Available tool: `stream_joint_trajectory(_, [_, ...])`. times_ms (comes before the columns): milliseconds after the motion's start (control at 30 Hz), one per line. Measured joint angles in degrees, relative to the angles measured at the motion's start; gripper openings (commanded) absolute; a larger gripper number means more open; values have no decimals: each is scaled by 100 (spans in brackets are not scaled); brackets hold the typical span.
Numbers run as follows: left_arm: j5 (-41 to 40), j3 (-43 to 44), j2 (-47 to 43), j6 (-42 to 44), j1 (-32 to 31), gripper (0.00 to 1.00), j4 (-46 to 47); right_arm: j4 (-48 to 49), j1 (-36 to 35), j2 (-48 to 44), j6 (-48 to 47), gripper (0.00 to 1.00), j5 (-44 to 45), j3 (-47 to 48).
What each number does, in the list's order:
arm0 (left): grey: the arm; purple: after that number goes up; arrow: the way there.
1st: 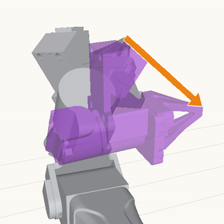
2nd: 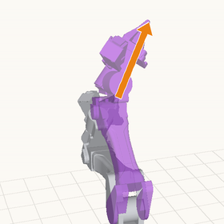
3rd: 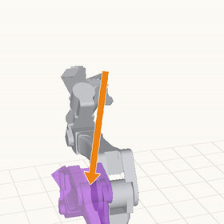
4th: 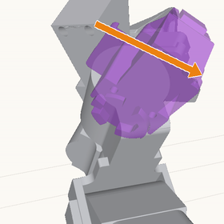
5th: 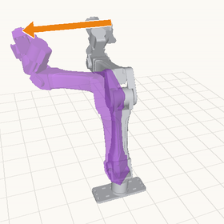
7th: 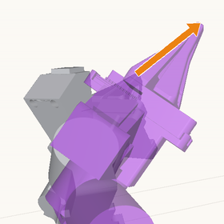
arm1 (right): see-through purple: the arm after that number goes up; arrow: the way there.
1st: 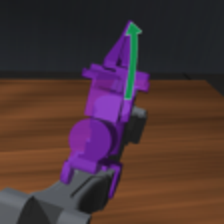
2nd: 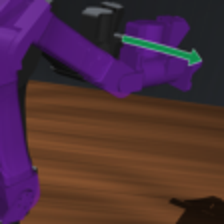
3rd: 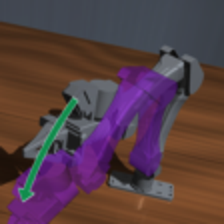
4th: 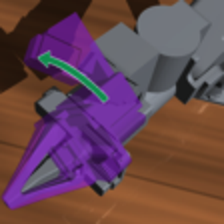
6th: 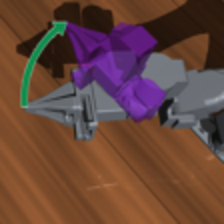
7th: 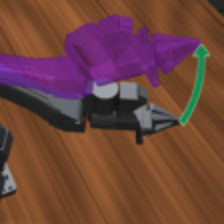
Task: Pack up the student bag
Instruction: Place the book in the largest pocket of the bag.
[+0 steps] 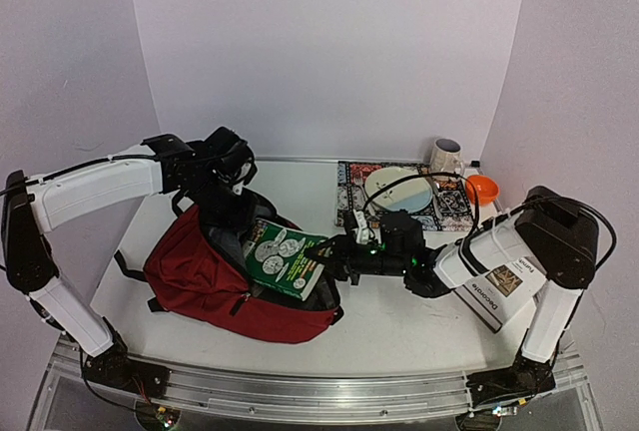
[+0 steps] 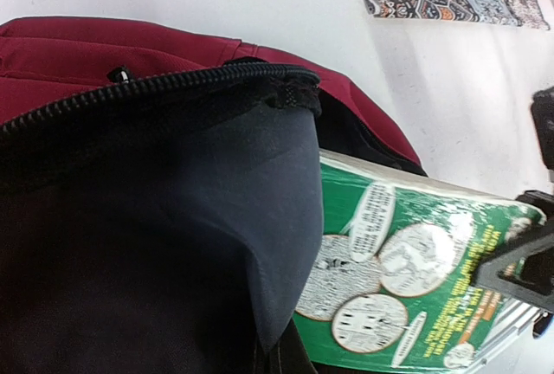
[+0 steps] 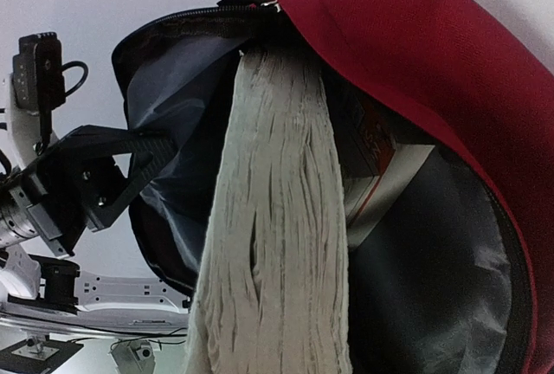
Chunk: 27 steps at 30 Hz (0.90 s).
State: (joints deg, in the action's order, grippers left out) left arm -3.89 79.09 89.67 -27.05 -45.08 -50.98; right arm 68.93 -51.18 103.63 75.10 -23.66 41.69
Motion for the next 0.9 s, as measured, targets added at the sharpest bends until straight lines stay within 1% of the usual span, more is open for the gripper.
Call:
stream_joint_trajectory(233, [387,2,-157,-48,2,0,75,7,-150,498,117,0,116,703])
stream_joint_trajectory(433, [723,2,-164,-150,0,0,249,-36,-411,1066,148,0,425,1501])
stream_joint_trajectory(600, [873,2,-164,-198,0,0,377,-540,-599,1541,68,0,766,2298])
stream_joint_trajectory(800, [935,-1,-186,-295,0,0,510,-1299,-808,1799,-162,0,1382,2943])
stream_joint_trajectory(900, [927,-27,-254,-305,0,0,551,-1664,-888,1932,-279,7,1621,3270])
